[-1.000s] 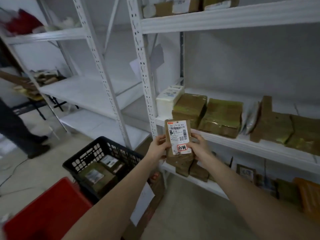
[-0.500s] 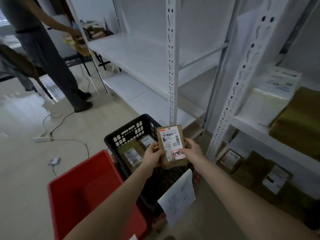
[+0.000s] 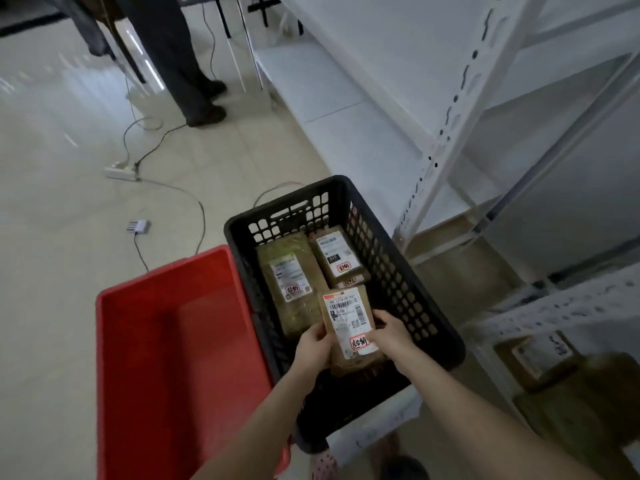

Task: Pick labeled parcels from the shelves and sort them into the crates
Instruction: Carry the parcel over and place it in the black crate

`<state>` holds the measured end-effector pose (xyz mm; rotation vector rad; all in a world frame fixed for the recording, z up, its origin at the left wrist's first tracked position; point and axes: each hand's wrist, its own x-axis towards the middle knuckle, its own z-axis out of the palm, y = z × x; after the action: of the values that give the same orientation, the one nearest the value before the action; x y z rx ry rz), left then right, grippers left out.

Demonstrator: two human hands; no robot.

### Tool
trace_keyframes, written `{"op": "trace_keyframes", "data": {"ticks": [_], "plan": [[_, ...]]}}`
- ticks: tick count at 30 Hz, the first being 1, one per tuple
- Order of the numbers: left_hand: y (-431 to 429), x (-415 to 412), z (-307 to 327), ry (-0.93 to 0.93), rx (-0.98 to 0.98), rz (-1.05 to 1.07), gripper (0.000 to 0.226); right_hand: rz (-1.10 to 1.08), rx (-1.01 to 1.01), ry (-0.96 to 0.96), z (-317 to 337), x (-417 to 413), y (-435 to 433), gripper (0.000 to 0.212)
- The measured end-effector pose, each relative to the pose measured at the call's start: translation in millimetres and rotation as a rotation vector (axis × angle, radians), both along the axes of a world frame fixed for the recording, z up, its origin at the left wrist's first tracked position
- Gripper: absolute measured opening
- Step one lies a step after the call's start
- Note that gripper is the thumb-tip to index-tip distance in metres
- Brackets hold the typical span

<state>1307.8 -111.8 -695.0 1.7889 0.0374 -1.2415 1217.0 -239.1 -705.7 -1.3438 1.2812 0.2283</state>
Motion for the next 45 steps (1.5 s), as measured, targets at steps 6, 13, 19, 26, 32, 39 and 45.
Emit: {"op": "trace_keyframes", "data": {"ticks": [6,13,19,26,32,39,45], "plan": [[-23,17,-44,-0.085,0.077,0.075,0.049,0.081,-0.047,0.039,-38,34,-22,0.057],[-58,-11,-70,0.014,0.122,0.048,0.042,0.223,-0.225,0.311,-70,22,-47,0.034],[-88,-15,-122,0.051,0.156,-0.028,0.041,0.317,-0.315,0.426,-108,27,-62,0.057],[-89,-14,-139,0.191,0.139,0.085,0.046,0.369,-0.195,0.371,-128,25,-53,0.065],[-79,-6,-120,-0.058,0.302,-0.31,0.066,0.417,-0.229,0.329,-103,18,-58,0.06],[-58,20,-57,-0.518,0.457,-0.836,0.073,0.438,-0.345,0.352,-44,-2,-43,0.069],[-35,19,-3,-0.721,0.392,-1.083,0.074,0.326,-0.487,0.347,21,-39,-6,0.07]]}}
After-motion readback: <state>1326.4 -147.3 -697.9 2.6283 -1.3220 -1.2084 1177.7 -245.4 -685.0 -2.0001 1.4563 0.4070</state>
